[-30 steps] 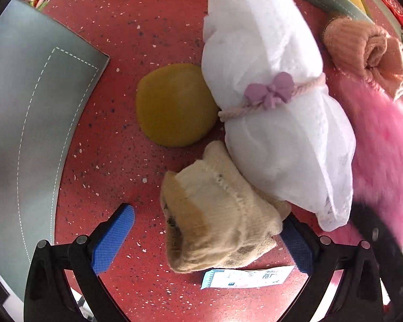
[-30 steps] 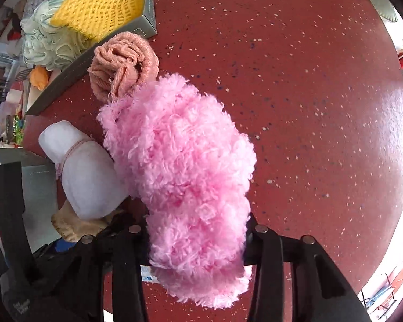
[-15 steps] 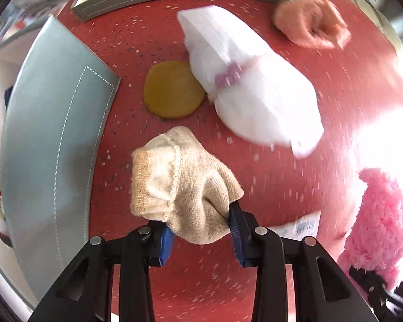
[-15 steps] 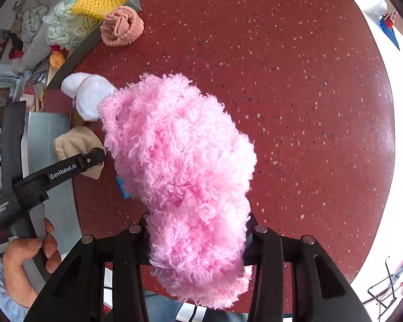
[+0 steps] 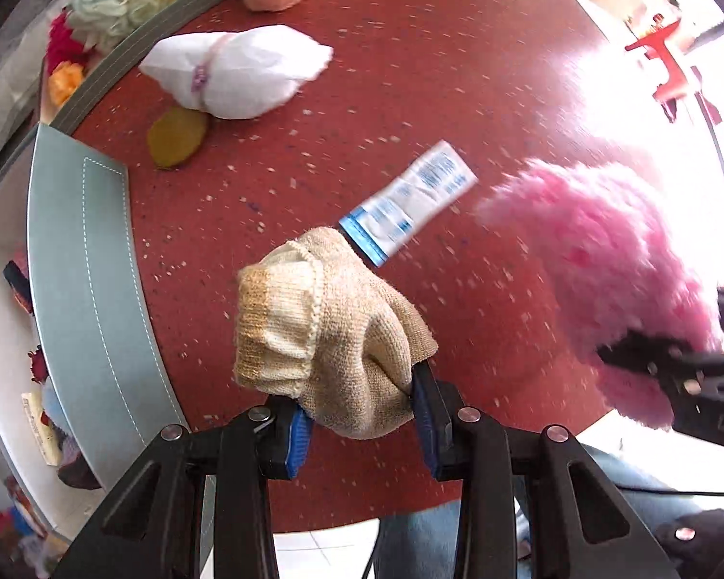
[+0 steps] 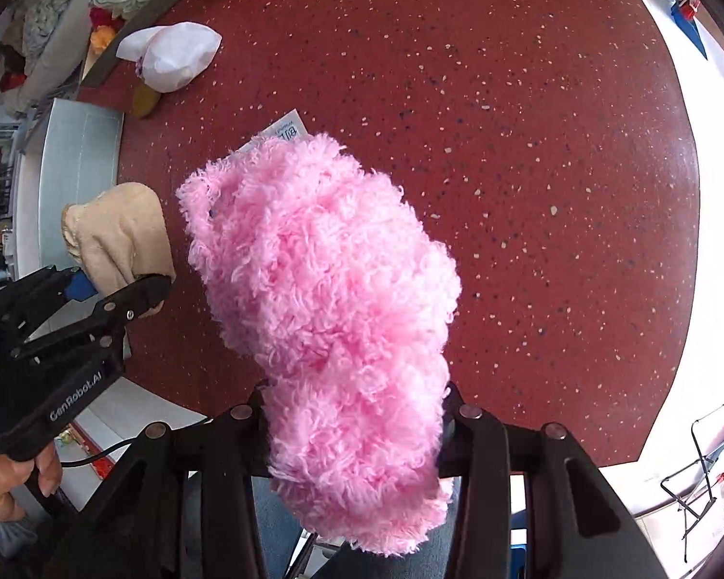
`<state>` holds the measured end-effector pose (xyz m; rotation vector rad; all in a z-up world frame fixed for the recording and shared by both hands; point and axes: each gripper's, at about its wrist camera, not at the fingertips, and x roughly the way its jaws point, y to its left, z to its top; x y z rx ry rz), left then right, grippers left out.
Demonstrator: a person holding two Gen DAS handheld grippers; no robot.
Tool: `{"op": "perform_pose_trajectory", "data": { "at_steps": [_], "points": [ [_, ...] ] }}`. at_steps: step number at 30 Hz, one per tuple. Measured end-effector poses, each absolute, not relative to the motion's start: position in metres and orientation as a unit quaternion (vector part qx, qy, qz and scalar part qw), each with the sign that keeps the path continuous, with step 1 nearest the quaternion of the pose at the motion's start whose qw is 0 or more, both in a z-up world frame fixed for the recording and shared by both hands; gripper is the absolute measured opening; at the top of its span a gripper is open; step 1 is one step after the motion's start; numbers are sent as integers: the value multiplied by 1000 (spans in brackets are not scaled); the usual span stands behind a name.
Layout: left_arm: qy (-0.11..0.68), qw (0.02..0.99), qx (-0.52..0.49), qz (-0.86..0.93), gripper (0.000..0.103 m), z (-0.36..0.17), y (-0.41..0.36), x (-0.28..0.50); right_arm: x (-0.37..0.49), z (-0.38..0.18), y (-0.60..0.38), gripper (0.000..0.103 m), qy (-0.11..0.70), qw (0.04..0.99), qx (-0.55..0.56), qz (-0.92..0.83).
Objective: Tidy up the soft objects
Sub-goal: 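Carry the beige glove with the left tool while the right tool carries the pink duster over the box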
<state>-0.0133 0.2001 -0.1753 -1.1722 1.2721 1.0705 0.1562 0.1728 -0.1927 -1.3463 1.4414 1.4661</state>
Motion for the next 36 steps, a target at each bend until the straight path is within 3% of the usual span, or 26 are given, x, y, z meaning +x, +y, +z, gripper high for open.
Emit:
{"op": "perform_pose_trajectory", "data": {
  "at_steps": [13, 36],
  "points": [
    [499, 573, -455, 465, 38, -113, 156, -29, 118, -152, 176, 46, 492, 354, -540, 584],
    [394, 555, -469, 563, 38, -83, 123, -135, 29, -90, 194, 46, 364, 342, -579, 644]
  ]
}}
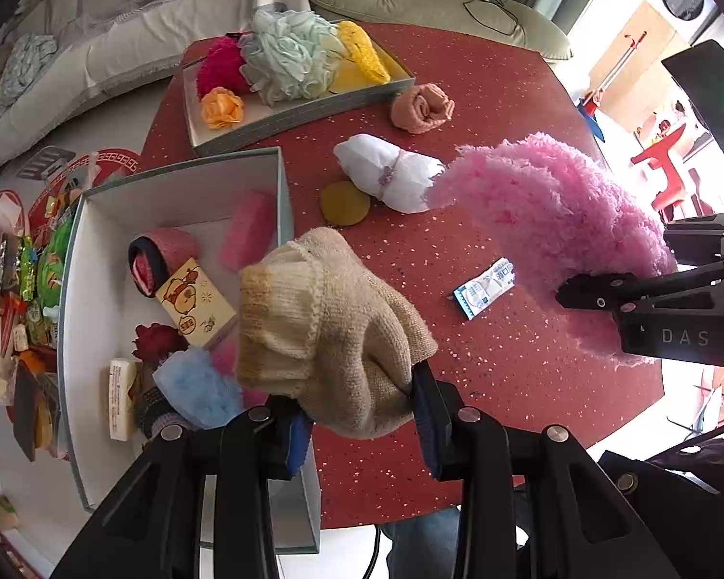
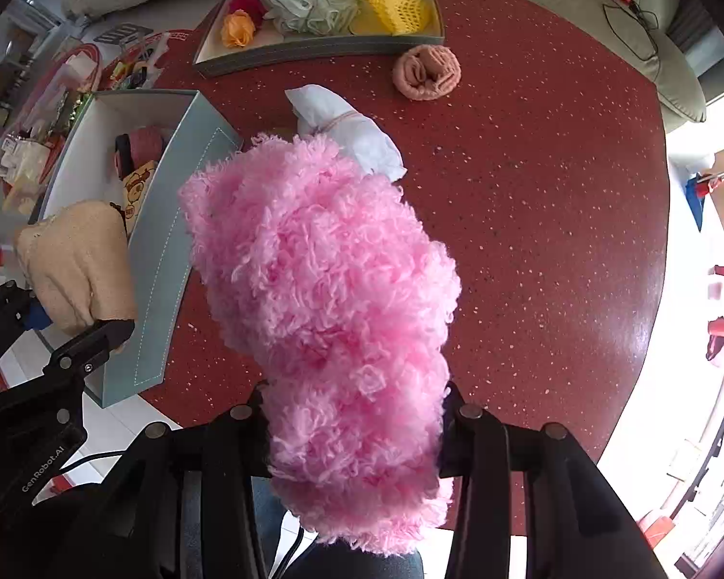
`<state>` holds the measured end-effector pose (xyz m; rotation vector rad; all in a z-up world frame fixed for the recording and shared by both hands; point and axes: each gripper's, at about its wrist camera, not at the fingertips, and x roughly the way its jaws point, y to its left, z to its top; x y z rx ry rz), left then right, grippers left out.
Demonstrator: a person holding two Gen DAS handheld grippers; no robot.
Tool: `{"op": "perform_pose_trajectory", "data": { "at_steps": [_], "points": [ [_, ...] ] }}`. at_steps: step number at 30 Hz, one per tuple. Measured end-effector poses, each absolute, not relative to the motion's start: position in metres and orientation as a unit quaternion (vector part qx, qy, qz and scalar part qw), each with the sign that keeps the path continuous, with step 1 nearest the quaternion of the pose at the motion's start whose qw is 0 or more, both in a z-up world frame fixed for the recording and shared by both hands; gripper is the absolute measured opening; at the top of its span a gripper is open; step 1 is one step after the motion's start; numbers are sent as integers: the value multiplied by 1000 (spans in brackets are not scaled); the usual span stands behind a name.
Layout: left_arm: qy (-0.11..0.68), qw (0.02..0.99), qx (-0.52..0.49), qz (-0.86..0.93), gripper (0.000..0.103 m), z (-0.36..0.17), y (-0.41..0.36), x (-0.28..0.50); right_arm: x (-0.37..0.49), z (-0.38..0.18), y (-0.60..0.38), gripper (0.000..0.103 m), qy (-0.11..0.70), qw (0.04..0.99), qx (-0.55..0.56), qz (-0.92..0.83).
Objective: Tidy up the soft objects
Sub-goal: 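Carry the beige glove with the left tool while the right tool carries the pink duster over the box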
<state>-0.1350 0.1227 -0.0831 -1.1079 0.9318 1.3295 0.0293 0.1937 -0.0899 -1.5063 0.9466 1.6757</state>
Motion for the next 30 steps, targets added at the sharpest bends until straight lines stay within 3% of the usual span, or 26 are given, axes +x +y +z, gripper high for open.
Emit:
{"op": "perform_pose_trajectory", "data": {
  "at_steps": [30],
  "points": [
    [312, 459, -519, 650, 38, -86, 70, -233, -71, -76, 190, 46, 286, 287, -598, 691]
  ]
}}
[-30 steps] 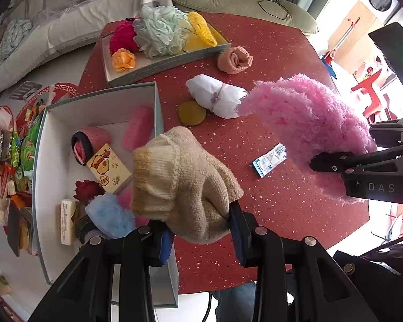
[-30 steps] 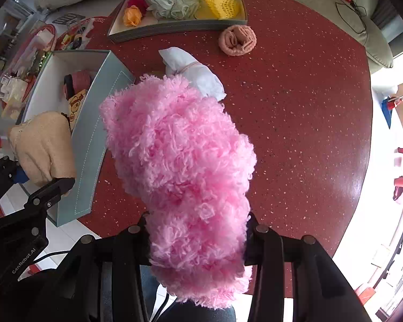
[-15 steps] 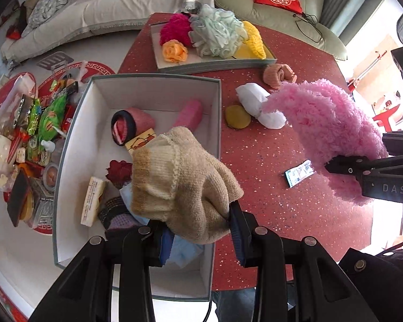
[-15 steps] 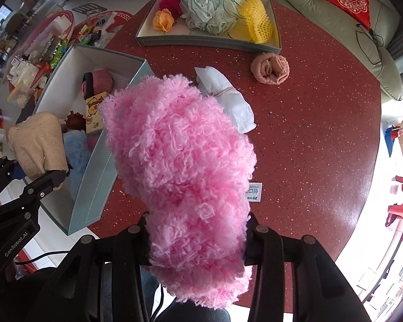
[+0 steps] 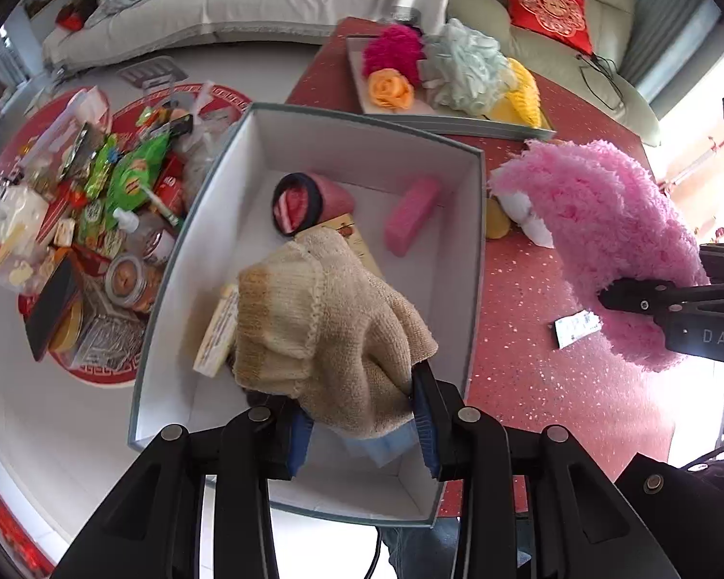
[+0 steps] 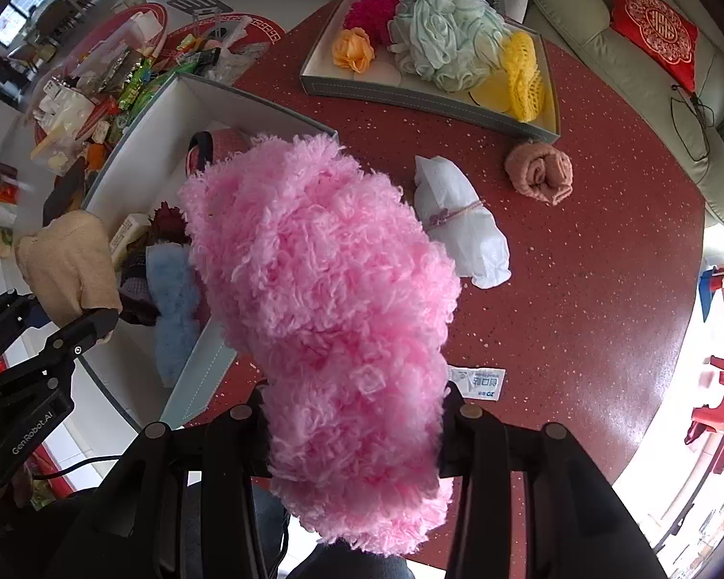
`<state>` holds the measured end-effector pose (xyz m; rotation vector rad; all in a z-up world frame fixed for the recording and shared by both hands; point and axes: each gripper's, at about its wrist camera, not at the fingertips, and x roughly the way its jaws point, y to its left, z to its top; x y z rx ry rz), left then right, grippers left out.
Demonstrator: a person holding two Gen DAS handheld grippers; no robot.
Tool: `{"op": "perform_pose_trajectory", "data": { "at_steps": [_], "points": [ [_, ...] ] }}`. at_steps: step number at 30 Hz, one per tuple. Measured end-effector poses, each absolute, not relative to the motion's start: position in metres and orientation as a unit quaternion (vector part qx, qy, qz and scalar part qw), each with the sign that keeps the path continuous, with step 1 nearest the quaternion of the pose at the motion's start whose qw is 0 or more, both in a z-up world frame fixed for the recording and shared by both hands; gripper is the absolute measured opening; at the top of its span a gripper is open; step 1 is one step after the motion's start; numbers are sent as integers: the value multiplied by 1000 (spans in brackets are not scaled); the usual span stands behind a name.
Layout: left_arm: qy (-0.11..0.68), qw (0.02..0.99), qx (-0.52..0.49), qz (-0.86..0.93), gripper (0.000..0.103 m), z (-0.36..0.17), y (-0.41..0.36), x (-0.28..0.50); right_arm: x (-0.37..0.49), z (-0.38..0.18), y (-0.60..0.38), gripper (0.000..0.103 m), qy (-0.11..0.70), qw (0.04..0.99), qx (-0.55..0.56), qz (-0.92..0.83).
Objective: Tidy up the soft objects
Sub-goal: 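Carry the beige glove with the left tool while the right tool carries the pink duster over the box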
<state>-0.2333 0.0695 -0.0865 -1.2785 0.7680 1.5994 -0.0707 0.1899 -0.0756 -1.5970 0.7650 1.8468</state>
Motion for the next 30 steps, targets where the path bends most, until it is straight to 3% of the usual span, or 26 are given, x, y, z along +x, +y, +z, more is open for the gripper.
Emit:
{"op": "perform_pose_trajectory", "data": {
  "at_steps": [13, 30],
  "points": [
    [282, 404, -553, 672, 38, -99, 43, -276, -129, -78, 174, 46, 263, 235, -617, 703],
    [267, 378, -568, 680, 38, -109, 36, -294, -184, -83, 172, 47, 301, 204, -611, 703]
  ]
}}
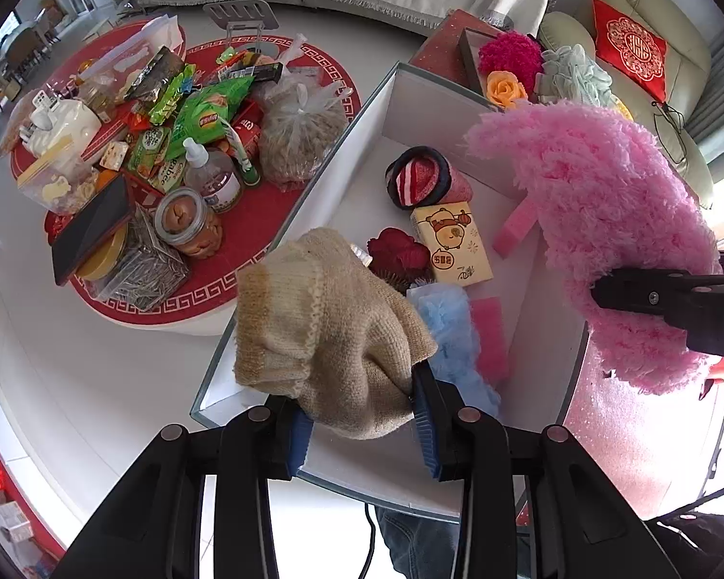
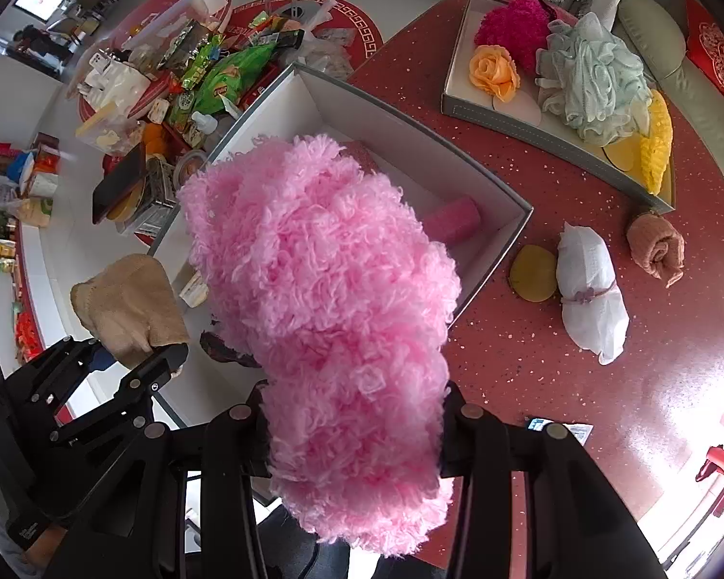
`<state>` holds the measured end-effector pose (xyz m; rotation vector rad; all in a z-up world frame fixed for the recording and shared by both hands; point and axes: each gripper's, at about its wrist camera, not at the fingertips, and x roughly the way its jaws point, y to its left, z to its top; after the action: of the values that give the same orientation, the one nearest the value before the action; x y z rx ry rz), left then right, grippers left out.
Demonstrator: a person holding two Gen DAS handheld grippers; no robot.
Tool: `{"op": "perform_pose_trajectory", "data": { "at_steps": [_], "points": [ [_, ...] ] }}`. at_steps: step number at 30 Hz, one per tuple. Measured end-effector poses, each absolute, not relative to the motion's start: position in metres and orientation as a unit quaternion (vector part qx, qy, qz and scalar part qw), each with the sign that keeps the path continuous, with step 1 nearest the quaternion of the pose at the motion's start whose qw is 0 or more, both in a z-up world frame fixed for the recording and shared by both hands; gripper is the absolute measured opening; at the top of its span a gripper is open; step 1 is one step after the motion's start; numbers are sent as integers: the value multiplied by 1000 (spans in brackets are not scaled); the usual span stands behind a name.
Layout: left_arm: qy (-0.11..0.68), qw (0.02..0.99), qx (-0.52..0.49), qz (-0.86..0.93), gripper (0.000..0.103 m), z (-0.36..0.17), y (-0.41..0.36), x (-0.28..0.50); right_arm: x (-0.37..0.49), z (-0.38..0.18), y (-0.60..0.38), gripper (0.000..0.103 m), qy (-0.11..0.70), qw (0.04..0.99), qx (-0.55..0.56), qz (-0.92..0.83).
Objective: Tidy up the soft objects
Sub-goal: 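Carry the beige glove with the left tool while the right tool carries the pink duster over the box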
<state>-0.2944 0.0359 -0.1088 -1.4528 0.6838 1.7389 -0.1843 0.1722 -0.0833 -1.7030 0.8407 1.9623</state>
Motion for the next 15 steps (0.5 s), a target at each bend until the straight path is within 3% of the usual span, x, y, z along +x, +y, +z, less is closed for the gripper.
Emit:
{"op": "perform_pose_trajectory", "data": {
  "at_steps": [15],
  "points": [
    [271, 362, -583, 675, 38, -121, 38, -294, -193, -94, 171, 48, 324, 198, -611, 695]
  ]
}}
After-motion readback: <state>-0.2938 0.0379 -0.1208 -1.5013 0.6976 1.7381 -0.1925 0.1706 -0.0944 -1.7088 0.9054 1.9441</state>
